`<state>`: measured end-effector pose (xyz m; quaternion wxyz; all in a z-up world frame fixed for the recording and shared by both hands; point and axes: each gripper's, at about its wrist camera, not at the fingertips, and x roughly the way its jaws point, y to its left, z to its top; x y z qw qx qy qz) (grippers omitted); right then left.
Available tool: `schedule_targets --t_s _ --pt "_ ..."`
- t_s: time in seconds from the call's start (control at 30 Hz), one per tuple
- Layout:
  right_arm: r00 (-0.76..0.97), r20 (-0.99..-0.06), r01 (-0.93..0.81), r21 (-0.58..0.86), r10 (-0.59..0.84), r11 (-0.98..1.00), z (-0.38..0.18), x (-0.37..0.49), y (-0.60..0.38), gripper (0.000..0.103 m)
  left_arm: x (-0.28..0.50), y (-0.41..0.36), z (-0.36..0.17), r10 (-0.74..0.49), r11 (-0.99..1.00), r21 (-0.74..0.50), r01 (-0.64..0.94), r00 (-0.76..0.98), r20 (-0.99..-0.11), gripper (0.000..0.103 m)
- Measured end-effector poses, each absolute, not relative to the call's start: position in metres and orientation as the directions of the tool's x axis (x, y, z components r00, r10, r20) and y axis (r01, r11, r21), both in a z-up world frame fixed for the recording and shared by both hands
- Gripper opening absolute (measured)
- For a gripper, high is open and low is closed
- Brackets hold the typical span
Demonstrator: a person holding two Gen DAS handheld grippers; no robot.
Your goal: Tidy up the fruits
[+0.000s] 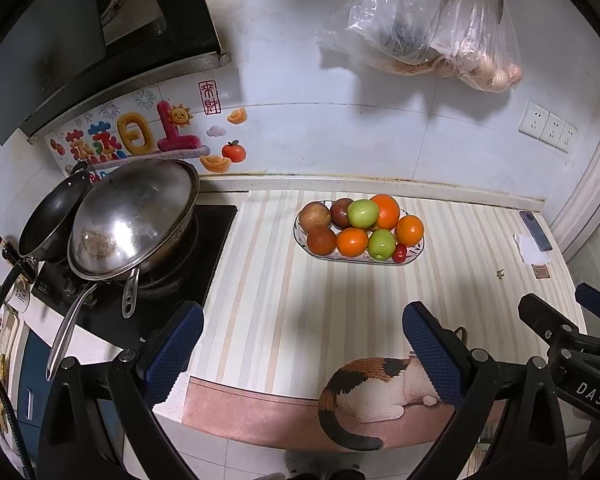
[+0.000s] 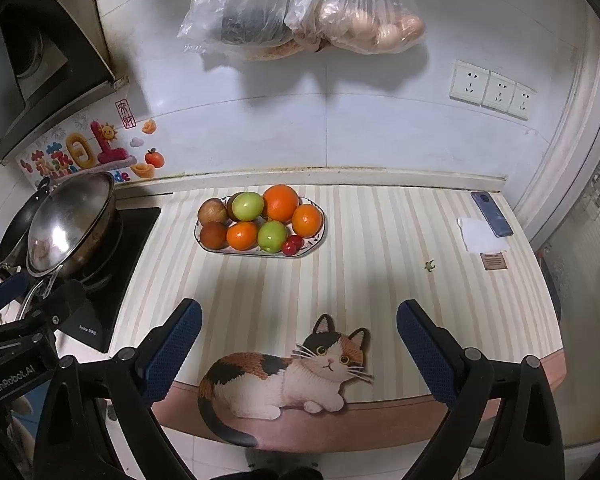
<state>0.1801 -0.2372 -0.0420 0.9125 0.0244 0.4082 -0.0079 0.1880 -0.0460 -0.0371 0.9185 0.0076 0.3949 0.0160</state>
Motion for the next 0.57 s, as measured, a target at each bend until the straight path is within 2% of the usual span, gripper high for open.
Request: schedule_targets --t_s 0.57 --pt "0.67 -0.742 0.037 0.052 0.014 0.998 -0.0429 0.1804 -0.2352 0.1 0.1873 -0.0435 -0.0372 0.034 0.999 0.028 -0.02 0.689 -0.724 0.102"
